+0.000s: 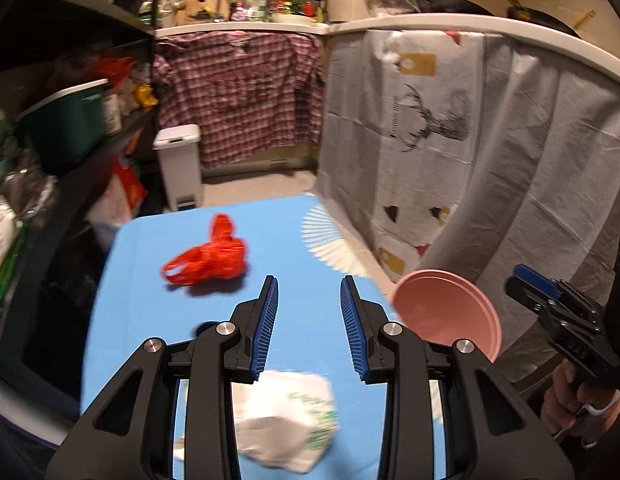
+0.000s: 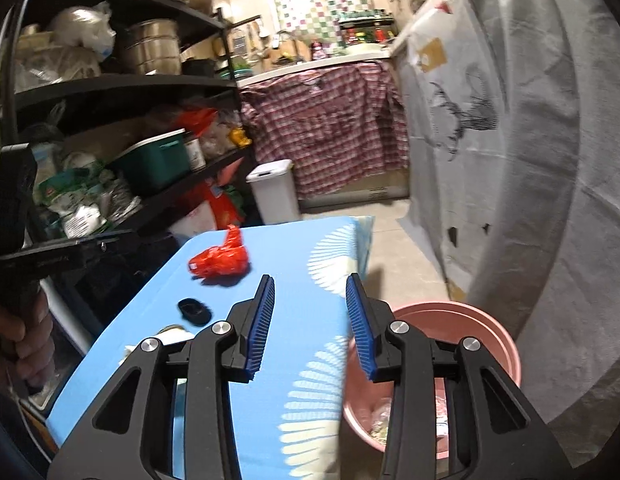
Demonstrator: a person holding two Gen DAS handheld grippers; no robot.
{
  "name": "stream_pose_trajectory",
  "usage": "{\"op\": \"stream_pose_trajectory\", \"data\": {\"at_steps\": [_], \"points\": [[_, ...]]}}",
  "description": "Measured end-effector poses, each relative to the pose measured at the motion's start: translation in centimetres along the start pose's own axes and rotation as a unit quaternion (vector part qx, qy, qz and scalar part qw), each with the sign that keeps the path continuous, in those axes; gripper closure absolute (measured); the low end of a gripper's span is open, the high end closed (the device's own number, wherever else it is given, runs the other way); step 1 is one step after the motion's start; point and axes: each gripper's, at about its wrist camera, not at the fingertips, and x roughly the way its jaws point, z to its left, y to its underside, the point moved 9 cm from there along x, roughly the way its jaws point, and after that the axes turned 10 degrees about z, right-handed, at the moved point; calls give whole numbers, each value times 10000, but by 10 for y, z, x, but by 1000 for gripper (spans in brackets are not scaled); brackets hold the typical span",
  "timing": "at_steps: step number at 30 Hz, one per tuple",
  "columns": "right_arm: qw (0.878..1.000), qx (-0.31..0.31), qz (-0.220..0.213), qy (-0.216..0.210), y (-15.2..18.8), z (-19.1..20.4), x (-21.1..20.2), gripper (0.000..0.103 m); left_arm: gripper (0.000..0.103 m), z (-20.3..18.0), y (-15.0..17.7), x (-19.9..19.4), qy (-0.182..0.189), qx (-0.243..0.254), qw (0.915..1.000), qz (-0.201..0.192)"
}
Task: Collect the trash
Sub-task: 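Move both tools back over the table toward the paper bag and jar lid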
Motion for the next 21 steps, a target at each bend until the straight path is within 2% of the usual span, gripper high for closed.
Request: {"op": "stream_pose_trajectory", "data": {"at_steps": [5,12,21], "points": [[9988,-149,231,-406,10,32,9,66,72,50,10,-11,-267,-138,9995,-8],[9923,-440,703,-918,36,80,33,66,78,109,33,-2,-552,-509,9971,113],[9781,-656,1455,-1339,84,116,63,66,80,124,51,6,-516,-502,9972,199]]}}
